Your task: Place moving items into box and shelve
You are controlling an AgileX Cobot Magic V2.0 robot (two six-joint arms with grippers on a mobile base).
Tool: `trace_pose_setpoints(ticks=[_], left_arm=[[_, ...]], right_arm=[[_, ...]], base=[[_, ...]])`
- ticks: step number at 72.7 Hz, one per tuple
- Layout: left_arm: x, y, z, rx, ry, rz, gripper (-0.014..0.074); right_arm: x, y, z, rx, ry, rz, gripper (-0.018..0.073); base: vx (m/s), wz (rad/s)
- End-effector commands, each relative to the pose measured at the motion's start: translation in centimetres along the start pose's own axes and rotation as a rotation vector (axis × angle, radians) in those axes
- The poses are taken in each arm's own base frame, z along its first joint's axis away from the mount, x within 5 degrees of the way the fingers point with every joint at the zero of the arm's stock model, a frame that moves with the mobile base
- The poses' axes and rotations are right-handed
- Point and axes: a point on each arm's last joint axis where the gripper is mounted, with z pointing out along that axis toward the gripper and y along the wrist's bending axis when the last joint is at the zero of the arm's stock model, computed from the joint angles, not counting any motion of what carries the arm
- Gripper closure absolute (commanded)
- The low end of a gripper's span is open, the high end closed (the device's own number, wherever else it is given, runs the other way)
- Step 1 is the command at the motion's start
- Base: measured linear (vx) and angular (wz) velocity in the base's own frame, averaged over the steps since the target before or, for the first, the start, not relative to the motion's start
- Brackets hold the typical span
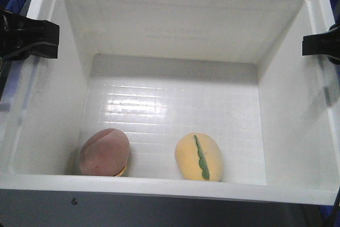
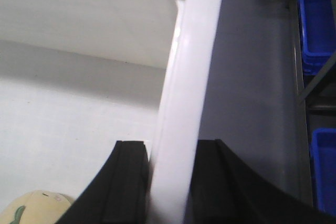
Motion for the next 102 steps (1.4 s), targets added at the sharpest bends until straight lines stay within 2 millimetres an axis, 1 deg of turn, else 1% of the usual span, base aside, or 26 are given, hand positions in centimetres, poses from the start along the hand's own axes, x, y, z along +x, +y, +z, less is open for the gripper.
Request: trace_pose_setpoints(ticks=[1, 57, 102], left_arm=[[-1.41, -0.04, -2.31, 0.029, -0.18, 0.017, 0.0602], [-1.43, -0.04, -2.27, 0.029, -0.18, 0.017, 0.0602], [-1.43, -0.04, -2.27, 0.029, -0.18, 0.017, 0.0602]], right_arm=[[-1.88, -0.32, -1.88, 0.035, -0.188, -0.045, 0.0565], [-1.88, -0.34, -1.88, 0.037, -0.189, -0.047, 0.0565], [-1.88, -0.34, -1.88, 0.037, -0.189, -0.047, 0.0565]], base=[[0.43, 0.14], [0.38, 0.28], [0.21, 0.54]])
